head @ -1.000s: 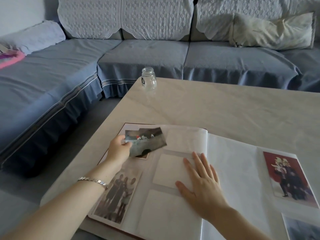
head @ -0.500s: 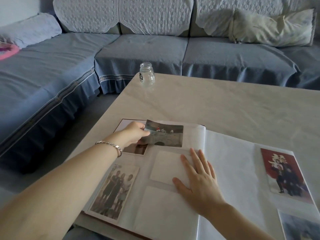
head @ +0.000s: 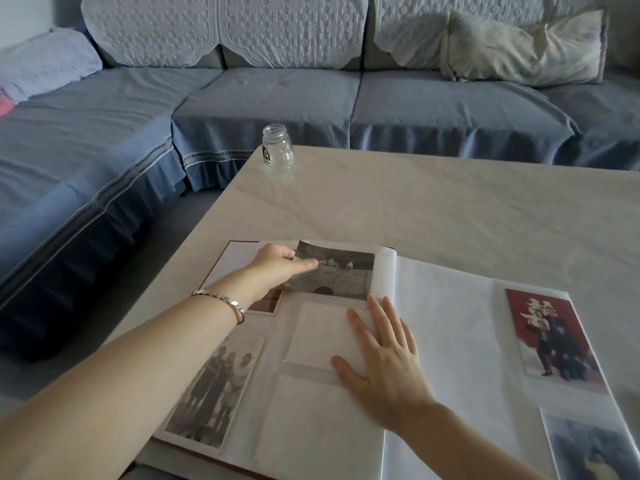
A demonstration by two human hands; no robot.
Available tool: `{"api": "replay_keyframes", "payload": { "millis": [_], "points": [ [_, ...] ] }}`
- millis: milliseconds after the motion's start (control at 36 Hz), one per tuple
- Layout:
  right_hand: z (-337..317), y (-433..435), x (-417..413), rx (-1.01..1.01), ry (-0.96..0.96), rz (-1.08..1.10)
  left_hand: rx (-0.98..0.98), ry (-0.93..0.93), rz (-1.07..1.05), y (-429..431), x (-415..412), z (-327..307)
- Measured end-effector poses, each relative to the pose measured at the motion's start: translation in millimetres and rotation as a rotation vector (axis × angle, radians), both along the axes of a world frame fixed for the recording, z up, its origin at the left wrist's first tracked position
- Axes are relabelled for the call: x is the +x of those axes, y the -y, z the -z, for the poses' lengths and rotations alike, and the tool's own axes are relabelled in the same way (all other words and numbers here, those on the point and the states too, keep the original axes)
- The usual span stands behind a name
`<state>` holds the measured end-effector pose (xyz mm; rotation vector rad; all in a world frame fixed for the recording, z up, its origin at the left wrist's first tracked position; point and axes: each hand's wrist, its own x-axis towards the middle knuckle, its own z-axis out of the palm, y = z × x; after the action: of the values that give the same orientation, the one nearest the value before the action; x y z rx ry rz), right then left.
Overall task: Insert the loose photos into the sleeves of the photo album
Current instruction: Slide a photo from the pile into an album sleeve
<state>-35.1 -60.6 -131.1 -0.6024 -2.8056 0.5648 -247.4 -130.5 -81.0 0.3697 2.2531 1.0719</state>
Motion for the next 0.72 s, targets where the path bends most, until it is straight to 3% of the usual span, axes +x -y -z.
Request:
{"api": "replay_keyframes", "payload": {
  "millis": [83,278,611,722],
  "points": [
    [-4,1,2,-0.068,-0.037,-0.012,0.021,-0.067,-0.068,-1,5,0],
    [-4,2,1,-0.114,-0.018,0.026,0.109,0.057,-0.265,-5,10,-5],
    [-20,-6,6,-0.228,0.083,-0.032,0.077,-0.186,-0.102,-6,16,-32],
    [-26,-12,10,-0.322,0.047,-0.072,0.075,-0.167,-0.148,-9,19,-37]
  ]
}}
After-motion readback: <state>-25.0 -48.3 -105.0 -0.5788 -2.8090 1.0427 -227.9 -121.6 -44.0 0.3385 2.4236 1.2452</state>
